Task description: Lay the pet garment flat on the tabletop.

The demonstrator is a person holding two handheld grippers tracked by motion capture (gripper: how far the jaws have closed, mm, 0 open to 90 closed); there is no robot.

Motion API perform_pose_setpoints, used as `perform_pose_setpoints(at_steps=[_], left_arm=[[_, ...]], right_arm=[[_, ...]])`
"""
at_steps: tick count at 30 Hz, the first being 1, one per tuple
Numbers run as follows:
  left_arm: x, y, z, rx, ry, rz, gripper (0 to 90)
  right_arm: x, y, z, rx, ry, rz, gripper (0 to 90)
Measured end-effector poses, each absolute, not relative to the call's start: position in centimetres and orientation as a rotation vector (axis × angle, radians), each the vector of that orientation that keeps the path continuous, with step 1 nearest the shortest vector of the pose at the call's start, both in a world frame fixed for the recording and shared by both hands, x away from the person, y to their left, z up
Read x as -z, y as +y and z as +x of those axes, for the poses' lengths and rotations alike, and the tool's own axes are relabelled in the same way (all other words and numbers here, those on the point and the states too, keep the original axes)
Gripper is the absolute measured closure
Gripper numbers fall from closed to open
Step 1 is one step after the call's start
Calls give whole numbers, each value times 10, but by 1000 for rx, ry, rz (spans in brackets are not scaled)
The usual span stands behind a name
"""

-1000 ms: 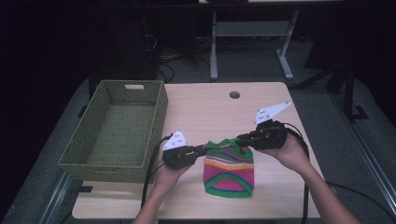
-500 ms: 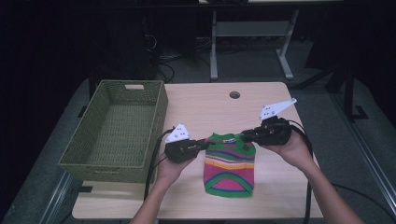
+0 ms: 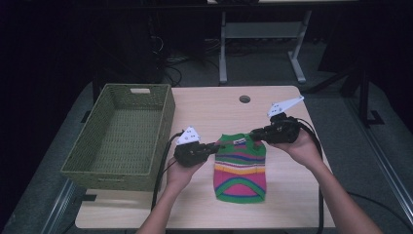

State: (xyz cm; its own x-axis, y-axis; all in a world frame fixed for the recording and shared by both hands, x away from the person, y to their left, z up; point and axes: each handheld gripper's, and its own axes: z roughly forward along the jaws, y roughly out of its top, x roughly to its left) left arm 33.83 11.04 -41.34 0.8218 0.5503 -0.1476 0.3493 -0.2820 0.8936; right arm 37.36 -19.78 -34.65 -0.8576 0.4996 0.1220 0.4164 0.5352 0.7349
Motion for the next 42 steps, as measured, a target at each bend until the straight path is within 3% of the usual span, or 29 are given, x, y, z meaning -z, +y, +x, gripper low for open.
perform_pose_setpoints(at_steps=[28, 32, 34, 36, 37, 39, 42], left_arm=[[436, 98, 375, -190, 833, 1909, 821], [436, 92, 379, -219, 846, 1932, 748], [436, 91, 380, -258, 861, 1939, 695], [437, 92, 382, -279, 903, 1932, 550], [438, 94, 383, -256, 910, 1927, 519], [441, 95, 383, -215, 918, 1925, 496], [443, 92, 379, -216, 898, 1939, 481]], right_arm=[[378, -198, 407, -1137, 2657, 942, 767], [382, -200, 411, -1109, 2629, 978, 753], [384, -201, 415, -1071, 2601, 999, 698], [388, -204, 420, -1054, 2574, 1039, 587], [389, -206, 421, -1058, 2570, 1058, 537], [392, -209, 425, -1058, 2552, 1104, 454], [398, -217, 427, -1089, 2557, 1152, 438]])
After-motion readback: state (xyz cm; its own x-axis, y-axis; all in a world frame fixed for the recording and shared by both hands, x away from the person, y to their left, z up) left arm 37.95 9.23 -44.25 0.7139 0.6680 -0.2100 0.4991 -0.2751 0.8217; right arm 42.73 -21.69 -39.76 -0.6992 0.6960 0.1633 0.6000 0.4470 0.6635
